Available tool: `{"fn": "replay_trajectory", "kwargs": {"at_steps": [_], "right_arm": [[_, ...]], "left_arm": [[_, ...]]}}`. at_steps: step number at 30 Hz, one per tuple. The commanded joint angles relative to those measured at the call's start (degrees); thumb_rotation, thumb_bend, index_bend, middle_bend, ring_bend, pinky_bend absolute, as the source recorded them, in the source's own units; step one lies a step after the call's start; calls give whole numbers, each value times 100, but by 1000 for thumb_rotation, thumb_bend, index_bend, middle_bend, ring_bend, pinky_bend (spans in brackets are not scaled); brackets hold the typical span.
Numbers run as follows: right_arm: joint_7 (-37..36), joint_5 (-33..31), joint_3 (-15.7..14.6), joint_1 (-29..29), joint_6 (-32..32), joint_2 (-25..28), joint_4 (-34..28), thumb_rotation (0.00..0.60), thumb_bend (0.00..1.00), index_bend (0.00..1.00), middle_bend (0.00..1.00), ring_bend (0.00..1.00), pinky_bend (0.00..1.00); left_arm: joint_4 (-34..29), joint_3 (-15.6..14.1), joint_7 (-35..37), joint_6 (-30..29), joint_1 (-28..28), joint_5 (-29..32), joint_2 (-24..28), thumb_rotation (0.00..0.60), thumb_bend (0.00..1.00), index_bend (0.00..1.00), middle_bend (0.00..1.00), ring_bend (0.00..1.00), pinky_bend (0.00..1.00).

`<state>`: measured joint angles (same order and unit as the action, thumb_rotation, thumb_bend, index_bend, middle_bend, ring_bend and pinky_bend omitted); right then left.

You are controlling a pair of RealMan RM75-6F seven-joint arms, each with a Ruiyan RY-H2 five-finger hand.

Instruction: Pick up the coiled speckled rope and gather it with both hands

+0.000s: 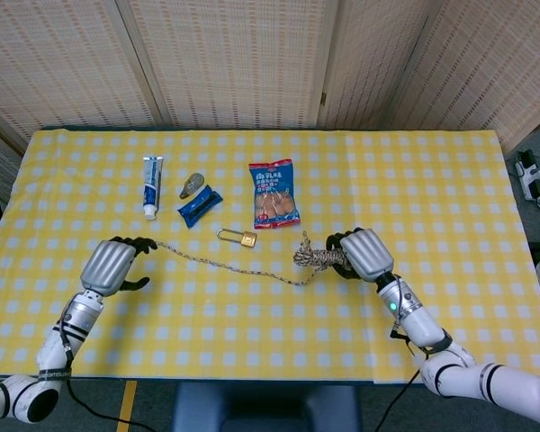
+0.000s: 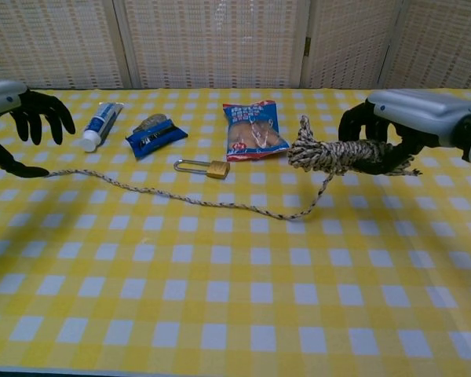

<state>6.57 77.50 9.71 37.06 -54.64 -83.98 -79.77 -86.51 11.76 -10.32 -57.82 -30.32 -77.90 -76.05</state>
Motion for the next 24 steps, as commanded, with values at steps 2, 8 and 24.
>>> {"fn": "replay_trajectory", "kwargs": {"at_steps": [2, 8, 24], "right_arm": [[93, -77, 49, 36, -30, 15, -15, 600, 558, 586, 541, 555, 465], [324, -257, 87, 74, -27, 52, -108, 600, 558, 586, 541, 556, 465], [777, -757, 172, 126, -70, 98, -304, 600, 559, 586, 541, 558, 467]], "left_arm": [[537, 179, -248, 482, -510, 424, -476, 600, 238, 382, 565, 568, 590], [1213, 250, -334, 1032, -963, 883, -911, 600, 273, 382, 671, 639, 671], [2653, 147, -318, 1747, -1463, 1666, -1506, 600, 380, 434, 723, 673, 671]]}}
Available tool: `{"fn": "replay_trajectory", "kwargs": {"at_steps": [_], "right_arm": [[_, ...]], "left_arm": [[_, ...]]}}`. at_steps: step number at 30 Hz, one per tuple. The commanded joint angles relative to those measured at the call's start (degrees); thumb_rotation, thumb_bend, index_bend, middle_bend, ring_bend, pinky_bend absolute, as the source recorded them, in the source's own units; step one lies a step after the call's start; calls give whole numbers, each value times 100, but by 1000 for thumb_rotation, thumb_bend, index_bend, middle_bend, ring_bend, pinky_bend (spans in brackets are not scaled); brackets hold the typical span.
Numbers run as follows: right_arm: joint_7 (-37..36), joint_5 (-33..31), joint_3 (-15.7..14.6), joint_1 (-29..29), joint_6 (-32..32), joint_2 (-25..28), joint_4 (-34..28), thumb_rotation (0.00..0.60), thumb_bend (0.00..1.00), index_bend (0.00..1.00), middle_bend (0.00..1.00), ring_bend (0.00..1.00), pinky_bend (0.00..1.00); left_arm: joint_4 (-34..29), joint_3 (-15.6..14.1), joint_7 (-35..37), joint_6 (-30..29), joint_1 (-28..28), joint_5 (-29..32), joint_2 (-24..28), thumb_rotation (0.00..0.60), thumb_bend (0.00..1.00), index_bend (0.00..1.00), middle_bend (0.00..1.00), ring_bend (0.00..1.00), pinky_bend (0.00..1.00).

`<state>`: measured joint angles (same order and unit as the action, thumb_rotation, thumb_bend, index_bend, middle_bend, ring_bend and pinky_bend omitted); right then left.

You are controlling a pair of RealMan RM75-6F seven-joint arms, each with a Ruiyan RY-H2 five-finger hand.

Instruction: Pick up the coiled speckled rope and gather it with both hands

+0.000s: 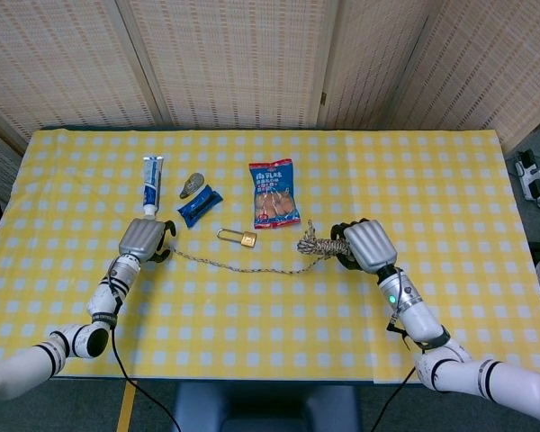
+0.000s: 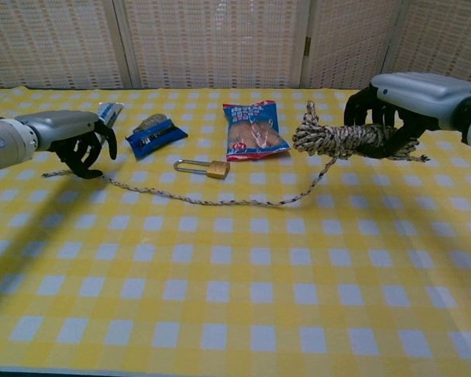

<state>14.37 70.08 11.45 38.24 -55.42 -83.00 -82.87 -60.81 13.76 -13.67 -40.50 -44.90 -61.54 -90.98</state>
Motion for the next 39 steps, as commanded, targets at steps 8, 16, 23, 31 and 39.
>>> {"fn": "replay_trajectory", "kwargs": {"at_steps": [8, 16, 23, 31, 39], "right_arm": [[-56, -29, -27, 29, -11, -33, 41, 600, 559, 586, 541, 561, 470], [-51, -31, -61, 38, -39, -54, 43, 600, 559, 586, 542, 565, 471], [-42, -72, -80, 55, -19, -77, 91, 600, 558, 586, 541, 564, 471], [-55, -134, -50, 62, -42, -58, 100, 600, 559, 586, 541, 563, 471], [-49, -184, -78, 61, -21, -72, 128, 600, 559, 586, 541, 565, 471]], "left_arm": [[530, -162, 159, 2, 55, 106, -115, 600, 391, 470, 743, 686, 671], [959, -181, 405, 19, 57, 82, -326, 600, 400, 507, 748, 692, 671], [1176, -198, 478, 62, 12, 36, -448, 600, 419, 525, 749, 693, 671], [1311, -182, 498, 121, -30, 58, -545, 600, 444, 556, 753, 694, 671], [1456, -178, 552, 91, -44, 18, -664, 600, 451, 577, 756, 694, 671]]}}
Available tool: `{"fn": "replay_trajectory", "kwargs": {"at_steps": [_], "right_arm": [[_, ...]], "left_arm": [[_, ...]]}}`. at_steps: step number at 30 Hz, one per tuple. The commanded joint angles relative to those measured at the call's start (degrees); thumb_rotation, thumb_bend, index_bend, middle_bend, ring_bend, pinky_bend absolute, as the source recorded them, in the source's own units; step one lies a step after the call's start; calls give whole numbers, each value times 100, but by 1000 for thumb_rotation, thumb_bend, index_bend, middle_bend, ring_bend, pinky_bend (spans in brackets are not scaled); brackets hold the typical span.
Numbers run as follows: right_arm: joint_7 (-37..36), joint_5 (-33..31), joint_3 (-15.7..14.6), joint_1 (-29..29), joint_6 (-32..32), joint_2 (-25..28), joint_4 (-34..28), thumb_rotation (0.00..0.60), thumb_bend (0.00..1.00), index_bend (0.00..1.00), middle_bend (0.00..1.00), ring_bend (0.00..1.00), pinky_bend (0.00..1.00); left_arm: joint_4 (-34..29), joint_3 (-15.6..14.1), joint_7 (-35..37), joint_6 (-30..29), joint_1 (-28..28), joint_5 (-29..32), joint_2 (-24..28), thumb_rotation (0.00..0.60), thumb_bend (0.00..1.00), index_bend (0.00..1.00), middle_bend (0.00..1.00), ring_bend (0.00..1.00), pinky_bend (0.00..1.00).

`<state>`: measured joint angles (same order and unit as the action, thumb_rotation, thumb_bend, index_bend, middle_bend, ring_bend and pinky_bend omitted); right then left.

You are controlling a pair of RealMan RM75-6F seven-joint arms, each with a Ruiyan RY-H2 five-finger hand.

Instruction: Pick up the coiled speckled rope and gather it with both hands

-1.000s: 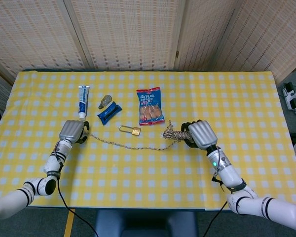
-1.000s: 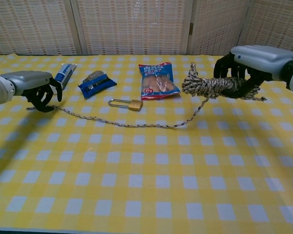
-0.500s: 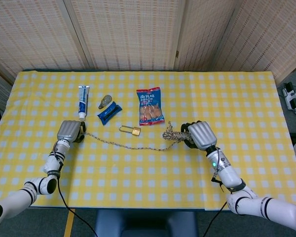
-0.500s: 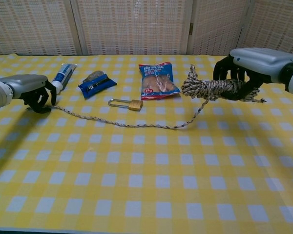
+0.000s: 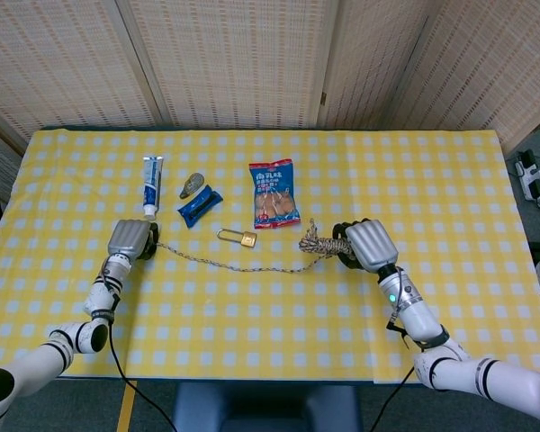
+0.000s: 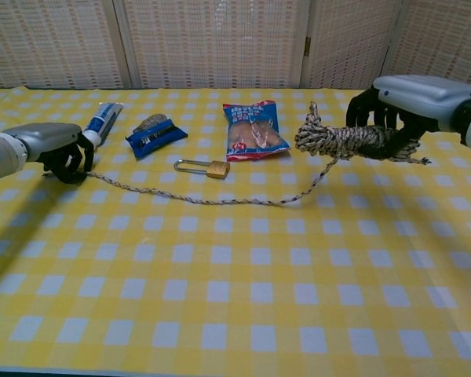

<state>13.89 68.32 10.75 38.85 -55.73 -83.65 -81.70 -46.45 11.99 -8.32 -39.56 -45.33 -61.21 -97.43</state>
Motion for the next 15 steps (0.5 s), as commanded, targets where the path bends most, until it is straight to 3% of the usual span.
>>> {"fn": "replay_trajectory", "kwargs": {"at_steps": [1, 11, 15], "right_arm": [[-5, -13, -10, 2, 13, -12, 23, 600, 559, 586, 541, 564, 471], [-88, 4, -12, -8, -4, 23, 23, 600, 558, 586, 541, 565, 471], [-172, 37, -13, -26, -19, 61, -5, 600, 559, 586, 541, 565, 471]], "left_arm": [[37, -6, 27, -1, -2, -26, -32, 600, 452, 584, 757, 695, 671], [-91, -2, 276, -195, 53, -245, 58, 600, 474, 639, 775, 711, 677], [-435, -25, 312, -307, 106, -361, 299, 600, 553, 641, 775, 712, 677]]}}
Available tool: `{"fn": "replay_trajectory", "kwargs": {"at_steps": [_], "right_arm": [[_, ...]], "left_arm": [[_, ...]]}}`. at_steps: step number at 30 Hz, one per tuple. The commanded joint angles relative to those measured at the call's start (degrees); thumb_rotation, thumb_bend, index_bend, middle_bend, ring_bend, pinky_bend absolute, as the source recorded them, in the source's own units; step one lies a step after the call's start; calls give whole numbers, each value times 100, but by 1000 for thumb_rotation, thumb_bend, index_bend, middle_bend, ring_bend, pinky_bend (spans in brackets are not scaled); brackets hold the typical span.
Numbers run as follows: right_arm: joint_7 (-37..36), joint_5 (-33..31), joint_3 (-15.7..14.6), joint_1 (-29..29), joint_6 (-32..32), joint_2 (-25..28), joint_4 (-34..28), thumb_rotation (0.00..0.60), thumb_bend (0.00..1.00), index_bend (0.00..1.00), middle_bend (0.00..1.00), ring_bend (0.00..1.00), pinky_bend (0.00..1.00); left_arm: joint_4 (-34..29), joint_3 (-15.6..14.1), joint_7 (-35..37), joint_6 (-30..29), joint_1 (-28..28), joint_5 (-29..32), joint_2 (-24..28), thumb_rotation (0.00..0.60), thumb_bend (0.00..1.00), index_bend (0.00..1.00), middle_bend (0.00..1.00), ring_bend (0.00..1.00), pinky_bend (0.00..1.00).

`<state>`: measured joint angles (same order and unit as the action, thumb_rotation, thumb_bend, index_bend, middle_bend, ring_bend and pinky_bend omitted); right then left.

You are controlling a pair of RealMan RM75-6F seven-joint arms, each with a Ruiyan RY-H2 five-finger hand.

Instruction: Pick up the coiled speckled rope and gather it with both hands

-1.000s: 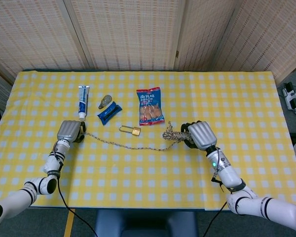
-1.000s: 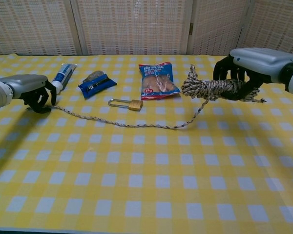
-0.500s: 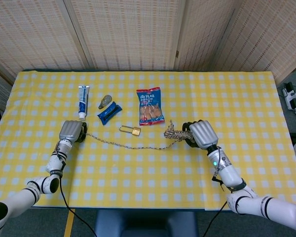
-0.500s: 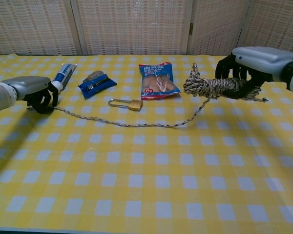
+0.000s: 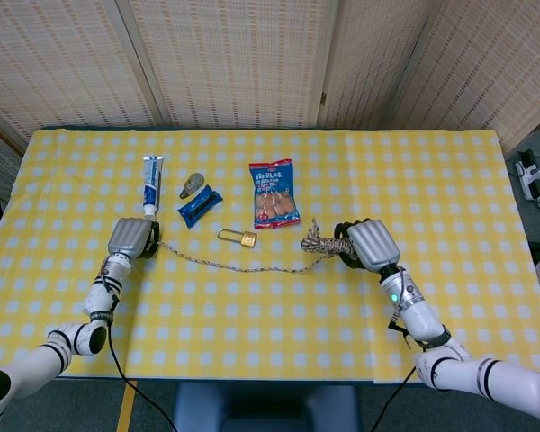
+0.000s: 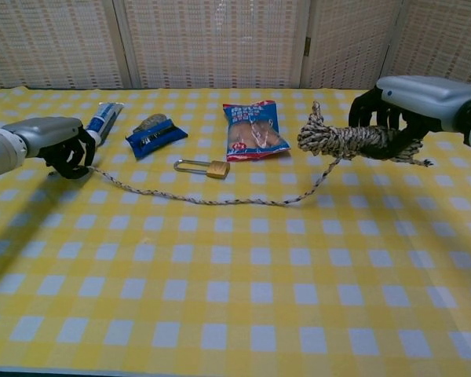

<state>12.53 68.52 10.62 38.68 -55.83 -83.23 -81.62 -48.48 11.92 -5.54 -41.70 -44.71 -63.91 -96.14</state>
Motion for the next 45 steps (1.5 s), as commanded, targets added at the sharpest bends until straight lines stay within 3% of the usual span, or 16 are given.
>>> {"fn": "replay_trajectory", "kwargs": {"at_steps": [1, 7, 17, 22, 28, 35, 45], "right_arm": [[-60, 30, 0, -14, -17, 27, -19, 600, 559, 586, 541, 565, 471], [-414, 233, 4, -72, -123, 82, -151, 600, 559, 605, 553, 576, 484], [-2411, 1793, -402, -30, -196, 301, -820, 600, 582, 663, 599, 599, 509], [-2971, 2118, -552, 170, 30, 245, -1160, 600, 585, 686, 617, 617, 532], [-2656, 1748, -390, 399, 355, -75, -1491, 600, 594, 705, 632, 643, 561], [-2034, 618, -3, 572, 594, -616, -1526, 600, 610, 727, 643, 662, 574], [-2260, -51, 444, 727, 539, -1373, -1109, 600, 611, 737, 646, 667, 574]], "left_arm": [[-332, -22, 37, -131, 59, -120, 236, 600, 587, 643, 775, 712, 677], [-1127, 24, 80, -420, 166, -237, 707, 600, 683, 669, 789, 724, 679], [-2935, 234, -319, -929, 198, -315, 1655, 600, 697, 687, 793, 728, 680], [-3803, 485, -646, -981, 41, -101, 2070, 600, 698, 691, 794, 729, 680], [-4858, 850, -1087, -1077, -239, 339, 2451, 600, 699, 691, 794, 729, 680], [-5753, 1009, -1453, -1129, -591, 743, 2583, 600, 701, 692, 794, 729, 680], [-6092, 1008, -1631, -1213, -975, 1156, 2395, 600, 701, 694, 794, 729, 681]]}}
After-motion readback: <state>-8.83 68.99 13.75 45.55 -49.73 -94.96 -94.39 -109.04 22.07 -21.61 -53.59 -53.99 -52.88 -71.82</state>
